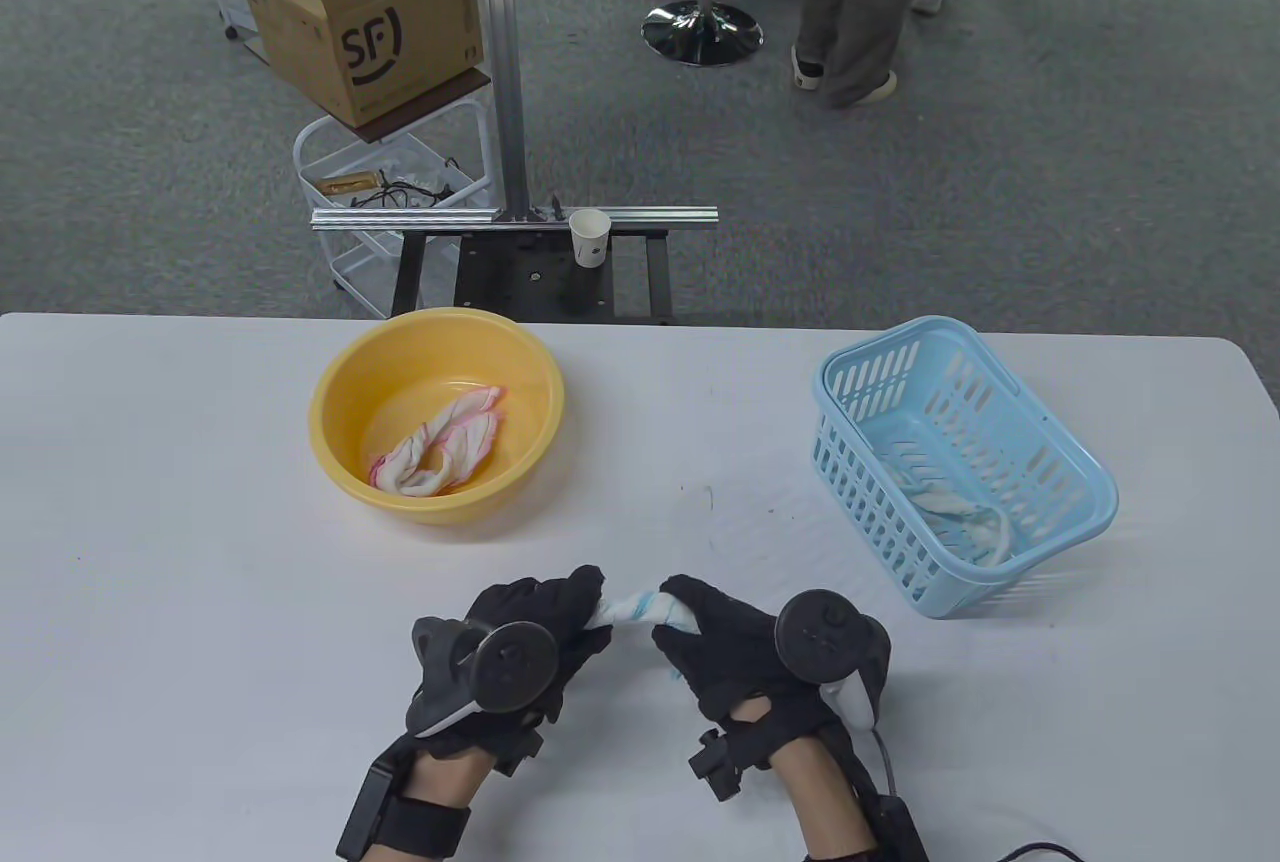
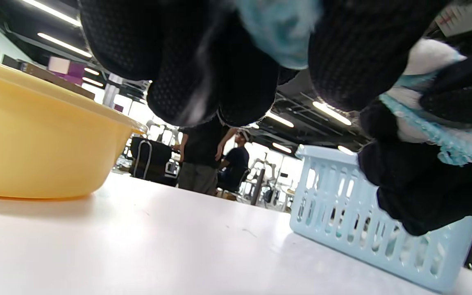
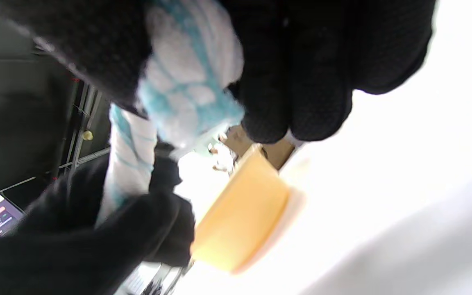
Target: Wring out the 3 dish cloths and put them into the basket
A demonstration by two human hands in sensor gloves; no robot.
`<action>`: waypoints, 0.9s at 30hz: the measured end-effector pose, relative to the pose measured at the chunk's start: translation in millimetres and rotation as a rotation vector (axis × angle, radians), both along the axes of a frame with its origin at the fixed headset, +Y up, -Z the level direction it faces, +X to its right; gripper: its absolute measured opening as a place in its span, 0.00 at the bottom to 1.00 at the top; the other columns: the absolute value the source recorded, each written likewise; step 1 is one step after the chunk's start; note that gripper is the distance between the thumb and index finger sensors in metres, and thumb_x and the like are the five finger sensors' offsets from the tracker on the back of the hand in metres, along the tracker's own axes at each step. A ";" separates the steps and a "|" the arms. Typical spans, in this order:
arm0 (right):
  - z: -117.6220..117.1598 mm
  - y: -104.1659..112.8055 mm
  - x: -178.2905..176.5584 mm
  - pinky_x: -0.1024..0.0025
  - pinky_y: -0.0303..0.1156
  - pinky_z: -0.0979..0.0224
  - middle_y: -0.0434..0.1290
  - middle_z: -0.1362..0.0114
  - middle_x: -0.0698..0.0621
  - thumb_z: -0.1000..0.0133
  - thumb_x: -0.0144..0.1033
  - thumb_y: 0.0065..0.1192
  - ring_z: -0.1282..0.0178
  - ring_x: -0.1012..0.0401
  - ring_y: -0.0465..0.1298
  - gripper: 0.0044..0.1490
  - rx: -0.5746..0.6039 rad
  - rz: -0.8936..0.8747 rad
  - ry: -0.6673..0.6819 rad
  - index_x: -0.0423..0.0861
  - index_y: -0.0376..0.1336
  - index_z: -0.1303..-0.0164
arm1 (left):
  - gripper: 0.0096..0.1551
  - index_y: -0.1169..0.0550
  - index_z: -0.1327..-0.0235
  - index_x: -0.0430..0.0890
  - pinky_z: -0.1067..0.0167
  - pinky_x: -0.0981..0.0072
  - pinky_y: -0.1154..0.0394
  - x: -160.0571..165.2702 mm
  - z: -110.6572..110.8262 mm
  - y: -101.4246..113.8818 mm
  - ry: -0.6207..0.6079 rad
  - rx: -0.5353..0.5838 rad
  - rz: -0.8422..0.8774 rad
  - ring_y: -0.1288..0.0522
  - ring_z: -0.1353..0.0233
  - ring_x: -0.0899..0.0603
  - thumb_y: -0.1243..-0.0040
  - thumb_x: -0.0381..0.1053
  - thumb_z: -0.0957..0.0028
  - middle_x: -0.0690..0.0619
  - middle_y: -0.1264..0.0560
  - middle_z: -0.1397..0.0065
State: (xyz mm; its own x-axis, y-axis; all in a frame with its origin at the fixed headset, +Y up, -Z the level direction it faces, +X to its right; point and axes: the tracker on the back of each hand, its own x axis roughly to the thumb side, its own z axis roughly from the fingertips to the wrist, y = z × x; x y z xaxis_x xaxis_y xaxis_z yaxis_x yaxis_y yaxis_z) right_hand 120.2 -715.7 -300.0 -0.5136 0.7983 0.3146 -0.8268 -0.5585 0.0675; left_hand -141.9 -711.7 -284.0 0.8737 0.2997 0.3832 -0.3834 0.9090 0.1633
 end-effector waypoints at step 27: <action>-22.1 50.8 169.4 0.32 0.26 0.23 0.38 0.14 0.40 0.42 0.63 0.64 0.15 0.39 0.33 0.52 -0.181 0.211 -1.002 0.47 0.46 0.18 | 0.38 0.26 0.31 0.50 0.38 0.46 0.25 -18.0 -11.1 -17.4 0.039 -0.118 0.152 0.16 0.44 0.43 0.30 0.62 0.54 0.57 0.18 0.39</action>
